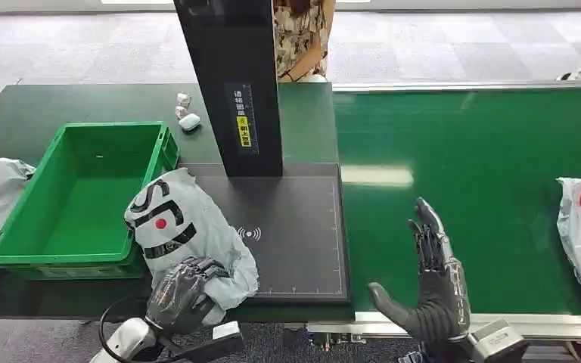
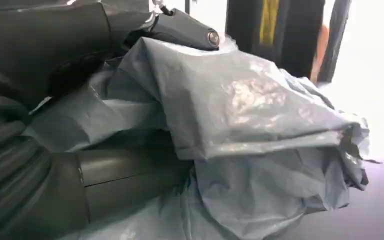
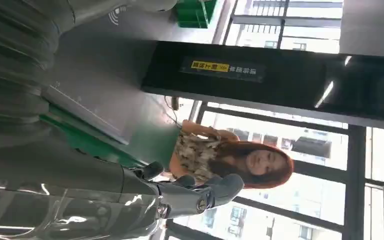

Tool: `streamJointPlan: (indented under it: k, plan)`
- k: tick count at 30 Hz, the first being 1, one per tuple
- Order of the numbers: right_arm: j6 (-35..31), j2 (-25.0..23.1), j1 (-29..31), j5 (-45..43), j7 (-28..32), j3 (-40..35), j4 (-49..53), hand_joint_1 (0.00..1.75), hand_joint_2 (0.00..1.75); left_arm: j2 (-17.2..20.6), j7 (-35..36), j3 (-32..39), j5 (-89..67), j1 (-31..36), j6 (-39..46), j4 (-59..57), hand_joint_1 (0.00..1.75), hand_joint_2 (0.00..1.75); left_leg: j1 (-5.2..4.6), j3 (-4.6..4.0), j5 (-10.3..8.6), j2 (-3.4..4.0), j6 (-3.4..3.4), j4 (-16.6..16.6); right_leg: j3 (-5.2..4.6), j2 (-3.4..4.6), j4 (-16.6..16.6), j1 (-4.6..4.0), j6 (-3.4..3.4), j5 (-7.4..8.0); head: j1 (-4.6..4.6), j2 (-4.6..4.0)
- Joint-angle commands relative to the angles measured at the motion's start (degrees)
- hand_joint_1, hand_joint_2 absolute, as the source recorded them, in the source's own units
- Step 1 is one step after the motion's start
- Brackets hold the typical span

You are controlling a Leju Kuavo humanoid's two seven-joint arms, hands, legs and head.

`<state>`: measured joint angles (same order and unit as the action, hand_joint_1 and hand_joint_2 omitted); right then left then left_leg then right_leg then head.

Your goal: Moved the parcel from conveyor to table for the left to box.

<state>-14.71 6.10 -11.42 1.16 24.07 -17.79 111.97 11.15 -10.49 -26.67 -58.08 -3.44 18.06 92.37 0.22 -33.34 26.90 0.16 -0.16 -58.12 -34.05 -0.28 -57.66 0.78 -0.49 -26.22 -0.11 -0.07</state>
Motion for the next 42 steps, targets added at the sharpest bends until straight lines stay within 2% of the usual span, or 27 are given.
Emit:
streamJointPlan:
  k: [1, 5, 7, 11, 14, 16, 21, 23, 26, 27, 28, 30, 31, 32, 33, 35, 36, 38, 42]
  plan:
    - [0.4, -1.3, 1.12, -0.47, -0.26, 0.82, -2.92, 0.0, 1.75, -5.27, -4.21, 8.03, 3.21, -3.38, 14.67, 5.77, 1.75, 1.75, 0.06, 0.12, 0.06, 0.1, -0.01, 0.06, 0.09, 0.13, 0.11, -0.06, 0.0, 0.0, 0.02, 0.0]
    - [0.19, -1.44, 1.89, -0.92, 0.03, 0.38, -3.99, 0.0, 1.75, -6.36, -8.16, 9.47, 6.11, -4.68, 21.53, 8.33, 1.75, 1.75, 0.08, 0.05, 0.05, 0.07, -0.01, 0.07, 0.05, 0.09, 0.12, -0.08, -0.02, 0.0, 0.02, 0.0]
    - [0.05, -1.63, 2.52, -1.13, 0.1, 0.11, -4.61, 0.0, 1.75, -7.89, -11.64, 11.44, 7.72, -5.43, 21.94, 10.12, 1.75, 1.75, 0.07, -0.04, 0.06, 0.14, 0.0, 0.02, -0.07, 0.15, 0.07, -0.07, -0.01, 0.02, 0.0, 0.0]
    - [0.04, -1.76, 2.79, -1.13, 0.1, 0.06, -4.63, 0.0, 1.75, -7.82, -11.7, 11.53, 7.74, -5.57, 21.94, 10.23, 1.75, 1.75, 0.04, -0.07, 0.03, 0.03, 0.01, 0.03, -0.08, 0.04, 0.06, -0.04, 0.0, 0.0, 0.0, 0.0]
    - [-0.33, -1.56, 3.49, -1.39, 0.21, -0.51, -5.75, 0.0, 1.75, -14.24, -23.81, 18.27, 12.86, -7.28, 21.94, 13.47, 1.75, 1.75, 0.07, 0.05, 0.05, 0.08, 0.0, 0.09, 0.05, 0.09, 0.16, -0.08, -0.01, 0.02, 0.0, 0.0]
    - [-0.3, -1.37, 4.34, -1.81, 0.46, -0.95, -6.78, 0.0, 1.75, -16.56, -29.02, 20.86, 15.9, -7.66, 21.94, 15.3, 1.75, 1.75, 0.07, -0.04, 0.05, 0.12, 0.01, 0.05, -0.04, 0.12, 0.11, -0.07, 0.0, 0.03, 0.0, 0.0]
    - [0.58, -1.89, 7.48, -2.96, 0.41, -1.88, -9.64, 0.0, 1.75, -17.12, -29.51, 24.18, 18.48, -1.87, 21.94, 16.28, 1.75, 1.75, 0.09, -0.08, 0.05, 0.16, 0.0, 0.0, -0.06, 0.17, 0.09, -0.09, -0.01, 0.05, 0.02, 0.0]
    - [0.77, -1.6, 6.61, -2.89, 0.77, -1.94, -9.31, 0.0, 1.75, -15.62, -27.26, 24.53, 18.9, 0.23, 21.94, 13.91, 1.75, 1.75, 0.08, -0.13, 0.01, 0.06, -0.01, 0.01, -0.1, 0.07, 0.08, -0.08, -0.02, 0.05, -0.02, 0.0]
    - [0.92, -1.51, 6.23, -2.77, 1.19, -1.84, -8.98, 0.0, 1.75, -10.48, -16.93, 22.21, 16.3, 5.71, 21.7, 6.57, 1.75, 1.75, 0.07, -0.01, -0.08, -0.2, -0.03, 0.14, 0.05, -0.2, 0.17, -0.07, -0.05, 0.04, 0.02, 0.0]
    - [1.14, -1.5, 6.5, -2.78, 1.11, -1.88, -9.08, 0.0, 1.75, -9.03, -13.69, 21.39, 15.86, 8.32, 21.24, 3.48, 1.75, 1.75, 0.09, 0.01, -0.08, -0.21, -0.05, 0.14, 0.08, -0.21, 0.19, -0.1, -0.06, 0.05, 0.0, 0.0]
    - [1.62, -1.62, 7.06, -2.86, 1.0, -2.02, -9.36, 0.0, 1.75, -7.74, -7.21, 21.18, 13.77, 12.48, 17.97, -2.07, 1.75, 1.75, 0.08, 0.02, -0.1, -0.25, -0.06, 0.17, 0.08, -0.25, 0.18, -0.08, -0.06, 0.05, 0.0, 0.0]
    - [2.13, -1.72, 7.31, -2.83, 0.78, -2.18, -9.51, 0.0, 1.75, -6.49, -3.74, 21.45, 11.65, 17.08, 16.67, -8.78, 1.75, 1.75, 0.03, -0.04, -0.12, -0.3, -0.04, 0.1, -0.01, -0.31, 0.1, -0.03, -0.03, 0.03, 0.0, 0.0]
    - [2.47, -1.87, 7.77, -2.87, 0.71, -2.16, -9.92, 0.0, 1.75, -5.2, 0.74, 21.25, 11.49, 22.41, 12.13, -16.01, 1.75, 1.75, 0.05, 0.02, -0.21, -0.48, -0.07, 0.19, 0.11, -0.48, 0.19, -0.05, -0.05, 0.06, 0.0, 0.0]
    - [2.52, -2.04, 8.01, -2.85, 0.67, -2.13, -10.19, 0.0, 1.75, -4.97, -0.21, 21.49, 12.42, 24.98, 12.35, -20.01, 1.75, 1.75, 0.03, -0.03, -0.18, -0.34, -0.09, 0.09, 0.0, -0.35, 0.08, -0.03, -0.03, 0.02, 0.0, 0.0]
    - [2.53, -2.06, 8.04, -2.85, 0.67, -2.13, -10.23, 0.0, 1.75, -4.9, -0.43, 21.4, 12.61, 25.4, 12.43, -20.61, 1.75, 1.75, 0.05, 0.02, -0.35, -0.57, -0.13, 0.23, 0.12, -0.57, 0.18, -0.05, -0.09, 0.12, 0.0, 0.0]
    - [2.54, -2.07, 8.08, -2.83, 0.66, -2.11, -10.28, 0.0, 1.75, -4.95, -0.98, 21.5, 12.95, 25.68, 12.78, -21.48, 1.75, 1.75, 0.02, -0.04, -0.22, -0.32, -0.1, 0.09, -0.02, -0.33, 0.06, -0.02, -0.07, 0.09, 0.0, 0.0]
    - [2.73, -2.02, 8.22, -2.86, 0.64, -2.21, -10.35, 0.0, 1.75, -4.64, 1.11, 21.25, 10.84, 25.77, 12.27, -21.99, 1.75, 1.75, 0.06, 0.0, -0.37, -0.37, -0.05, 0.18, 0.08, -0.38, 0.16, -0.06, -0.09, 0.16, 0.02, 0.0]
    - [3.36, -2.42, 9.73, -3.08, 0.36, -2.36, -11.27, 0.0, 1.75, -3.89, 6.22, 20.74, 8.58, 30.87, 7.63, -29.66, 1.75, 1.75, 0.06, -0.1, -0.3, -0.09, -0.09, 0.05, -0.11, -0.1, 0.0, -0.06, -0.19, 0.24, -0.02, 0.0]
    - [3.9, -2.97, 12.46, -3.16, -0.94, -2.5, -12.87, 0.0, 1.75, -2.7, 7.53, 18.48, 7.28, 41.9, 4.85, -49.94, 1.75, 1.75, 0.04, -0.1, -0.33, -0.25, -0.09, 0.0, -0.08, -0.26, -0.03, -0.04, -0.19, 0.2, 0.02, 0.0]
